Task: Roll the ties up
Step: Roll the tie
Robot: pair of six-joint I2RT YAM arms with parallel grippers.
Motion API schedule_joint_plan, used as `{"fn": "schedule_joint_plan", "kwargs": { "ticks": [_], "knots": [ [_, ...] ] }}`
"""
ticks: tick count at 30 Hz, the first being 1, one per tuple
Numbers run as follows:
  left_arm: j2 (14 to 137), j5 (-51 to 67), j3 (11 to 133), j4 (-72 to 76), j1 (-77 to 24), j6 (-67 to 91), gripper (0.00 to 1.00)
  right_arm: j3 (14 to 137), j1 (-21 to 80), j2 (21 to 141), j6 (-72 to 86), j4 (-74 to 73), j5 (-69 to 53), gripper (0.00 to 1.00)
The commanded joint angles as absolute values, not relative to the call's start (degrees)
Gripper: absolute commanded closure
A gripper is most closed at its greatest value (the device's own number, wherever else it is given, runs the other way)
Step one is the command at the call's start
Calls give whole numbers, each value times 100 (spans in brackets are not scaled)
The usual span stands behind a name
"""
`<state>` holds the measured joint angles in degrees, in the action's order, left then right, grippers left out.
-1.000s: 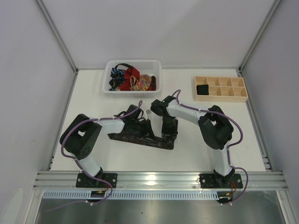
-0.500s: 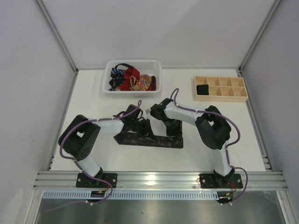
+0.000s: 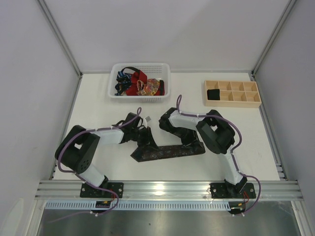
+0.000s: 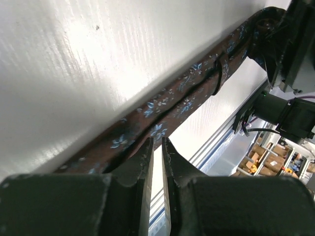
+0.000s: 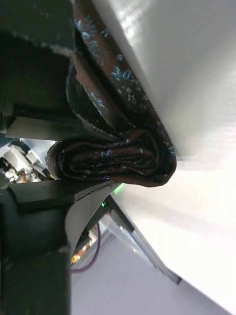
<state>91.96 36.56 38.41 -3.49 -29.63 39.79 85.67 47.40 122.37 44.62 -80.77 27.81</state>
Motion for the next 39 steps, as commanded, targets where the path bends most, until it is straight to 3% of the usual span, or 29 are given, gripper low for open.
{"fn": "schedule_joint_plan", "kwargs": {
  "ticks": [1,8,20,39],
  "knots": [
    [8868,3683,3797,-184,-2839,3727,83,8657,4658,12463,4483,-8517,3173,65],
    [8780,3744,3920,-492,-2567,3498,82,8982,4790,12454,4403,-8438,2699,46],
    [8657,3621,4289,-1142,-2505,3278,82,9097,4992,12042,4456,-8411,2435,38],
    [8894,3700,3946,-668,-2505,3560,83,9281,5221,11777,4430,-8569,2233,36]
  ]
}}
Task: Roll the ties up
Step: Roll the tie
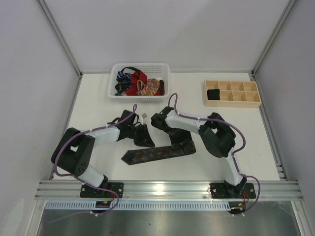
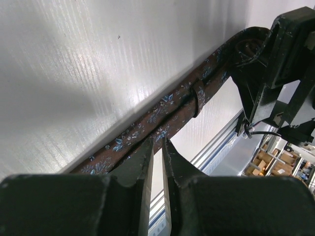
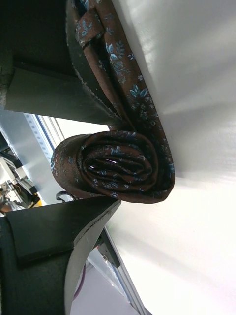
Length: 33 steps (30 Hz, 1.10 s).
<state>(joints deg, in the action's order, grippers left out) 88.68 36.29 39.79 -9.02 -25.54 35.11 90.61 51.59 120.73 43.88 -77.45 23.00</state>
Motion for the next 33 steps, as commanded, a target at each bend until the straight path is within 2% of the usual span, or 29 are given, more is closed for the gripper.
{"fn": "schedule_joint_plan", "kwargs": {
  "ticks": [1,14,33],
  "knots": [
    [8886,3700,3955,-677,-2505,3551,82,9299,5229,11769,4438,-8578,2198,36],
    [8886,3639,4157,-1002,-2505,3410,83,9563,5352,11575,4351,-8508,1828,36],
    [8218,3349,4509,-2258,-2505,3155,82,8403,5317,11154,4131,-6030,62,38]
  ]
}}
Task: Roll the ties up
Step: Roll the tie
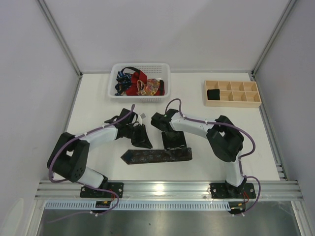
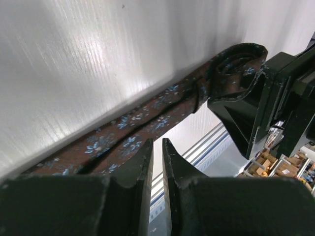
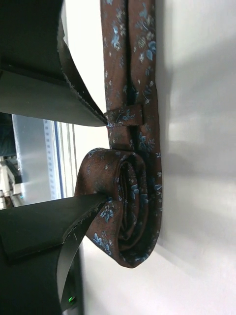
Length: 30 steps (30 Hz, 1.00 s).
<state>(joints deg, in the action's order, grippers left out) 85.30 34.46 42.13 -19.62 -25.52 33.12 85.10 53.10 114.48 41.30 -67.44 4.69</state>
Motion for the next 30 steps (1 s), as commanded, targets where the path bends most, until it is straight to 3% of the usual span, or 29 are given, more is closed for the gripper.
{"fn": "schedule_joint_plan", "kwargs": {
  "ticks": [1,11,20,30],
  "knots": [
    [8200,3323,4552,-2320,-2505,3147,82,8376,5317,11092,4148,-5986,62,38],
    [8112,3120,5334,-2918,-2505,3041,83,7954,5177,10135,4438,-5634,62,37],
    [8340,3357,5835,-2479,-2522,3524,85,7673,5019,9203,4921,-5853,430,38],
    [9438,3103,6951,-2592,-3172,3200,80,6102,4913,7544,6906,-5749,756,54]
  ]
}}
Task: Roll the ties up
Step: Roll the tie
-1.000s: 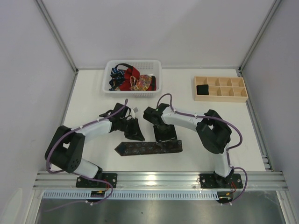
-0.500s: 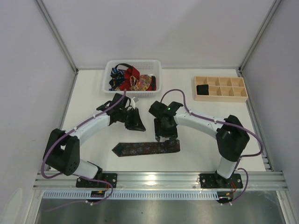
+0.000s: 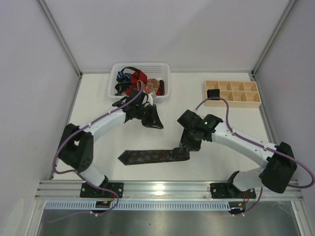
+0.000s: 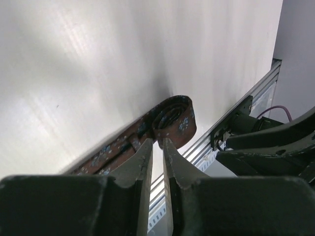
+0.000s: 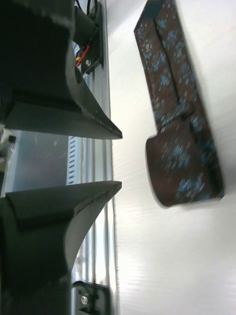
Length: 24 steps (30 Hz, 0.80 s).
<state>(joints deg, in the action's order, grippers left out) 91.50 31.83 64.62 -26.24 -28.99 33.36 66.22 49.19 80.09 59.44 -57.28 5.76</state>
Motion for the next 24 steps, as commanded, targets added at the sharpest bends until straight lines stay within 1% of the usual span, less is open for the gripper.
{"fn": "schedule_joint_plan", "kwargs": {
  "ticks": [1,2,3,6,8,12,14,15,18,19,21,22,24],
  "knots": [
    [9535,3050,7083,-2680,-3242,3156,80,5908,4913,7367,7387,-5687,695,57],
    [9649,3006,7275,-2689,-3313,3068,80,5410,4930,7217,7600,-5460,546,60],
    [9842,2945,7373,-2707,-3427,3041,80,5179,4922,6920,7846,-5310,475,68],
    [10325,2944,7655,-2672,-3629,2945,82,4276,5027,6497,8883,-4835,378,85],
    [10572,2927,7926,-2768,-3717,2787,83,4027,5245,6215,9645,-4711,553,89],
    [11056,2725,8428,-3198,-3989,2488,85,3779,5562,6135,10755,-4702,729,98],
    [11232,2611,8560,-3339,-4112,2348,87,3788,5773,6231,11143,-4544,1027,100],
    [11267,2567,8578,-3383,-4165,2294,87,3814,6027,6336,11580,-4527,1133,100],
    [11390,2268,8657,-3664,-4358,1996,86,3946,6371,6758,12188,-4614,1423,100],
    [11399,2137,8649,-3752,-4394,1891,86,3894,6616,6846,12721,-4640,1441,100],
    [11399,2075,8596,-3770,-4499,1811,86,3719,6811,6943,13190,-4405,1502,100],
    [11391,2066,8578,-3788,-4535,1776,86,3622,7012,6943,13671,-4160,1686,100],
    [11382,2091,8499,-3779,-4570,1679,86,3454,7136,7065,14104,-4113,1801,100]
  ]
}}
